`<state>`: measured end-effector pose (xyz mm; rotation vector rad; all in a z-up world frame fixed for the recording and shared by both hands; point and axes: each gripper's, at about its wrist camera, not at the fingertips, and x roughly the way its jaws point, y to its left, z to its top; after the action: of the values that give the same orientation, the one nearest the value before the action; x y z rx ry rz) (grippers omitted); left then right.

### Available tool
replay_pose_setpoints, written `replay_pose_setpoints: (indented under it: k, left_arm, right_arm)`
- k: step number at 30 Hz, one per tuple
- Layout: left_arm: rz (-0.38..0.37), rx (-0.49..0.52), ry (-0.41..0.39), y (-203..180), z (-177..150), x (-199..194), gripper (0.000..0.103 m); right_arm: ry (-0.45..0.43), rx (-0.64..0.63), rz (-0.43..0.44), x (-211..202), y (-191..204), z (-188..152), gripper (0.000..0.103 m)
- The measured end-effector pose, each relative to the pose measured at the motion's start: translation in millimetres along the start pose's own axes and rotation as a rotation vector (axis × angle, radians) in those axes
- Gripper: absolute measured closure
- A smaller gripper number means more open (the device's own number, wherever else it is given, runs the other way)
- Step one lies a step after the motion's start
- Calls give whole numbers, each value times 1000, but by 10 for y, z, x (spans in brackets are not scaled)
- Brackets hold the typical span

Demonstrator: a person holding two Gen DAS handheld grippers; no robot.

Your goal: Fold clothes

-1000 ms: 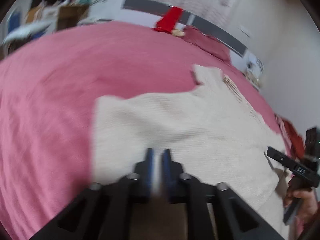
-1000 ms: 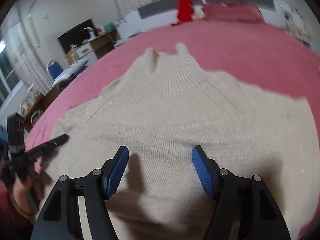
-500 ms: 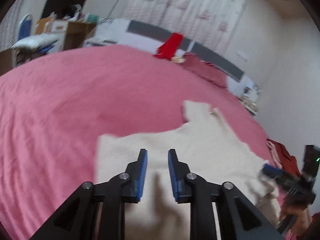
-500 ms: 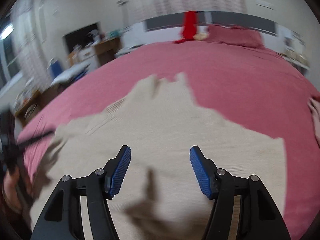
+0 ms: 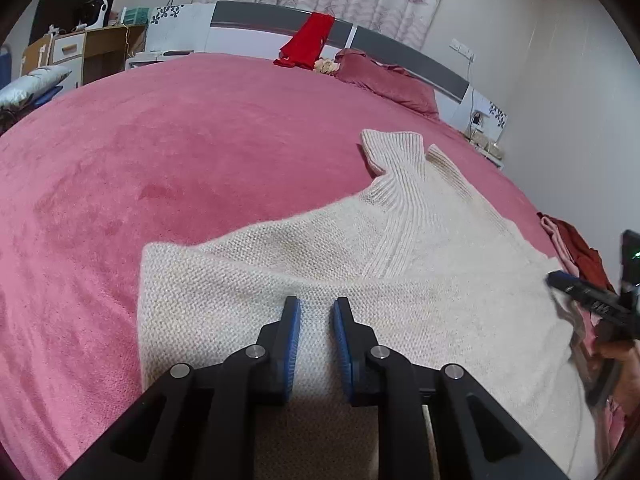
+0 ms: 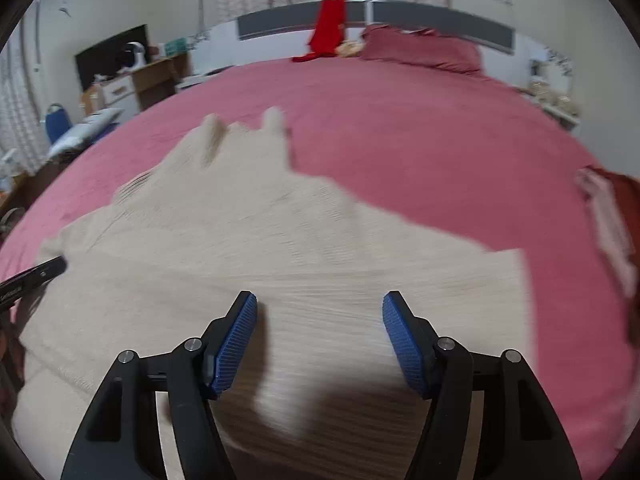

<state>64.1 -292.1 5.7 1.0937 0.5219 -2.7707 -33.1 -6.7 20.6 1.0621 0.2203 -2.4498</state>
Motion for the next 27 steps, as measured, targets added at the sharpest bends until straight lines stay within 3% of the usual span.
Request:
replay_pose_setpoints:
  k: [4,7,9,12,18,22,24,27]
  left_arm:
    - [41,11,20,-47,-72,-164,84]
    - [100,38,39,-132,-164,-356,83]
    - [110,37,48,-104,-275,-475,83]
    - [91,-1,54,-24,-474,-609,83]
    - [90,-100,39,32,-652,-865,83]
    - [98,-164,68,128,-770,-1008,81]
    - [127,-146,144,154,-853,-910,77]
    - [157,-47,149,68,-949,-907,77]
  right_arm:
    - [56,-6,-28,-161,-13,-209,25]
    - [93,-8,-54,-270,-34,-370,25]
    - [59,56,-70,-435,-175,-501,25]
    - [48,201,-101,-708,-293,-656,24]
    - [95,269,-60,-926,-112,-860,24]
    - [69,353,-44,-1163,-331,-1099,23]
    - [106,411,-71,-1218,-503,-1248,23]
    - [132,455,-30,-1235,-662,-1520,22]
